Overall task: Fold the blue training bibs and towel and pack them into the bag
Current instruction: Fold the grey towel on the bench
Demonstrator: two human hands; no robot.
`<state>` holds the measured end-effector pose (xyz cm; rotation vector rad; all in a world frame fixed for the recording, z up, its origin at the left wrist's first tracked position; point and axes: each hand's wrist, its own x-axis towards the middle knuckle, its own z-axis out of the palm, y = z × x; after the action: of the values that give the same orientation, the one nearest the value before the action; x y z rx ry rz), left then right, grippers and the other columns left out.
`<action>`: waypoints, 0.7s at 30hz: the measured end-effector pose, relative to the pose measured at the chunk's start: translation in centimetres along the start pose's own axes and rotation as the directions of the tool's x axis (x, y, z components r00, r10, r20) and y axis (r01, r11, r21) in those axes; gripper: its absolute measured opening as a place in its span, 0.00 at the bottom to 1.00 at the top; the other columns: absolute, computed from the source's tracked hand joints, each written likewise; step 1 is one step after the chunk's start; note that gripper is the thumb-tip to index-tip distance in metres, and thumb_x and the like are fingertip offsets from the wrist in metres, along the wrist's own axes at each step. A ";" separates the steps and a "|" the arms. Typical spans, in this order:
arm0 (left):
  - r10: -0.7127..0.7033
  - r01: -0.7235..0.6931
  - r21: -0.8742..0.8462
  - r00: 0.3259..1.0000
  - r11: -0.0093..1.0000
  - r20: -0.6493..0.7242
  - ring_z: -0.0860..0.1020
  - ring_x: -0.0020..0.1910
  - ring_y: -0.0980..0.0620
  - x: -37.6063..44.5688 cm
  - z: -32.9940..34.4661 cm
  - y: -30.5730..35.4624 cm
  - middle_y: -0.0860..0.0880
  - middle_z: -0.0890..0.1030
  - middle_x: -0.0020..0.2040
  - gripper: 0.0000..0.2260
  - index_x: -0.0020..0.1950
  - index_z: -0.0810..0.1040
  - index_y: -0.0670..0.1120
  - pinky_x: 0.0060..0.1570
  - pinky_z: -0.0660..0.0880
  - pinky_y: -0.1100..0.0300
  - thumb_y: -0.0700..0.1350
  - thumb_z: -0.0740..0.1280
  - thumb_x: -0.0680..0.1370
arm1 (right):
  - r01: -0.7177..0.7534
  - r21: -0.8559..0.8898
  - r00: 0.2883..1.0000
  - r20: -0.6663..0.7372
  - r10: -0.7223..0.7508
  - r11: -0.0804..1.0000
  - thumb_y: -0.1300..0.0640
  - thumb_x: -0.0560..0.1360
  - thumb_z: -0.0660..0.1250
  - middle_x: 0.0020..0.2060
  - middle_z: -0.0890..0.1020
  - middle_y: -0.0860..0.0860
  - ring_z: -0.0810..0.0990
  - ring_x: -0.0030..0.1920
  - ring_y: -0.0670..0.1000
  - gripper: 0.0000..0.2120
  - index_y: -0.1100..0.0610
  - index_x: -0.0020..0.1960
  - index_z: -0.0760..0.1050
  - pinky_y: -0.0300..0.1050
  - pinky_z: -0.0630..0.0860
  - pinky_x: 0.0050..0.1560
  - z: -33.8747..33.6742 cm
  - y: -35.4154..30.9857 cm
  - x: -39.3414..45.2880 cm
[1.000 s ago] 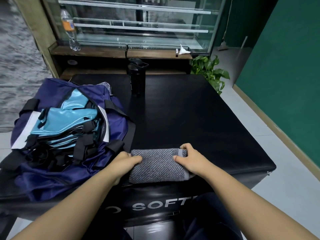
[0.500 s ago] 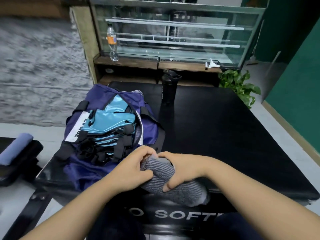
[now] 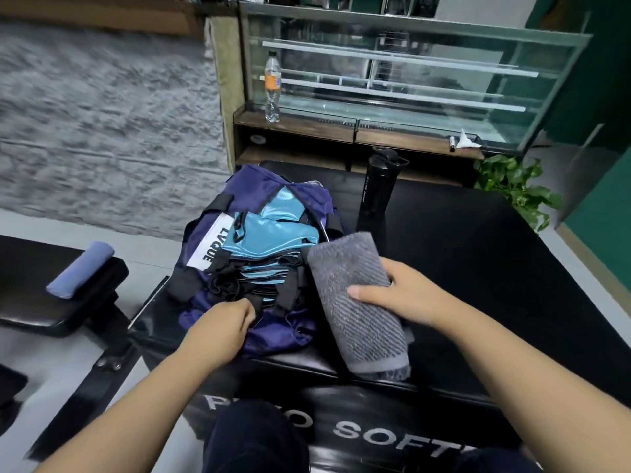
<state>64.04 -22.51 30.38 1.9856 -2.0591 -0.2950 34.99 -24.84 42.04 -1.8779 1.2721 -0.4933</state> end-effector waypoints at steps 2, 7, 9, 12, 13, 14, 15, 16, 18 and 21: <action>0.023 -0.026 0.081 0.999 0.996 0.036 0.74 0.54 0.44 0.5 0.1 0.2 0.45 0.79 0.54 0.07 0.56 0.71 0.48 0.48 0.70 0.53 0.48 0.61 0.80 | 0.006 0.109 1.000 -0.010 -0.005 0.994 0.47 0.74 0.70 0.47 0.83 0.38 0.81 0.47 0.36 0.09 0.43 0.53 0.76 0.32 0.73 0.47 -0.3 -1.2 0.3; 0.088 -0.120 0.184 0.981 0.976 0.170 0.72 0.61 0.44 1.1 0.5 0.7 0.46 0.71 0.63 0.19 0.71 0.67 0.49 0.60 0.69 0.52 0.47 0.59 0.80 | 0.030 0.362 0.997 -0.080 -0.002 0.932 0.51 0.76 0.68 0.49 0.84 0.43 0.82 0.48 0.39 0.09 0.48 0.56 0.75 0.32 0.76 0.45 1.2 -3.2 2.3; 0.057 -0.104 0.224 0.977 0.969 0.208 0.72 0.61 0.44 1.2 0.6 1.1 0.45 0.70 0.63 0.19 0.71 0.67 0.49 0.60 0.70 0.51 0.49 0.58 0.80 | -0.008 0.461 0.996 -0.074 0.047 0.888 0.55 0.77 0.67 0.49 0.83 0.44 0.83 0.48 0.42 0.08 0.50 0.56 0.75 0.33 0.77 0.43 2.4 -3.8 3.5; -0.012 -0.046 0.278 0.979 0.959 0.201 0.72 0.61 0.43 0.8 0.9 1.8 0.45 0.69 0.64 0.18 0.68 0.68 0.46 0.54 0.70 0.51 0.51 0.56 0.81 | -0.083 0.505 0.989 -0.066 0.134 0.859 0.55 0.70 0.70 0.55 0.81 0.50 0.81 0.54 0.49 0.22 0.55 0.63 0.71 0.48 0.78 0.56 4.8 -4.2 5.6; -0.025 -0.030 0.284 0.982 0.958 0.186 0.72 0.60 0.44 0.7 1.0 1.9 0.45 0.69 0.64 0.17 0.67 0.69 0.46 0.52 0.71 0.51 0.51 0.57 0.80 | -0.096 0.488 0.986 -0.070 0.149 0.867 0.55 0.68 0.70 0.55 0.81 0.50 0.80 0.54 0.50 0.26 0.56 0.64 0.69 0.50 0.77 0.58 5.5 -4.2 6.1; -0.022 -0.023 0.278 0.988 0.960 0.156 0.72 0.59 0.44 0.5 0.9 1.9 0.45 0.70 0.62 0.16 0.65 0.71 0.46 0.50 0.71 0.51 0.50 0.60 0.79 | -0.092 0.458 0.984 -0.093 0.150 0.884 0.56 0.68 0.71 0.53 0.80 0.48 0.79 0.54 0.49 0.25 0.56 0.63 0.68 0.48 0.76 0.59 6.2 -4.2 6.6; 0.020 -0.040 0.256 0.996 0.966 0.082 0.74 0.55 0.43 0.3 0.8 1.9 0.45 0.71 0.59 0.15 0.61 0.74 0.45 0.46 0.73 0.51 0.50 0.64 0.77 | -0.085 0.429 0.980 -0.129 0.154 0.899 0.59 0.70 0.70 0.53 0.79 0.47 0.78 0.54 0.48 0.24 0.55 0.64 0.67 0.45 0.75 0.58 6.6 -4.2 6.9; 0.084 -0.086 0.246 0.996 0.966 0.017 0.76 0.49 0.42 0.1 0.6 1.8 0.45 0.74 0.53 0.15 0.54 0.77 0.44 0.39 0.75 0.51 0.49 0.71 0.71 | -0.081 0.412 0.972 -0.169 0.163 0.908 0.61 0.73 0.69 0.53 0.79 0.47 0.78 0.54 0.48 0.22 0.54 0.64 0.67 0.45 0.74 0.58 6.9 -4.1 7.2; 0.218 -0.195 0.278 0.974 0.941 -0.055 0.75 0.37 0.44 -0.5 0.4 1.4 0.46 0.74 0.41 0.18 0.40 0.78 0.44 0.26 0.73 0.55 0.48 0.81 0.57 | -0.076 0.401 0.947 -0.258 0.192 0.913 0.61 0.74 0.69 0.58 0.77 0.49 0.77 0.57 0.50 0.22 0.55 0.65 0.67 0.47 0.73 0.61 7.1 -4.0 7.9; 0.364 -0.322 0.248 0.920 0.914 -0.145 0.71 0.45 0.48 -1.9 0.3 1.5 0.48 0.75 0.43 0.19 0.37 0.73 0.47 0.33 0.69 0.56 0.47 0.80 0.56 | -0.053 0.351 0.923 -0.339 0.180 0.935 0.60 0.75 0.68 0.60 0.75 0.50 0.75 0.61 0.52 0.23 0.56 0.67 0.65 0.45 0.71 0.60 6.9 -4.3 8.9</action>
<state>62.53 -20.55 30.49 1.6358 -2.3430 0.1941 45.99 -29.35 40.26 -1.4528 1.4253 -0.9680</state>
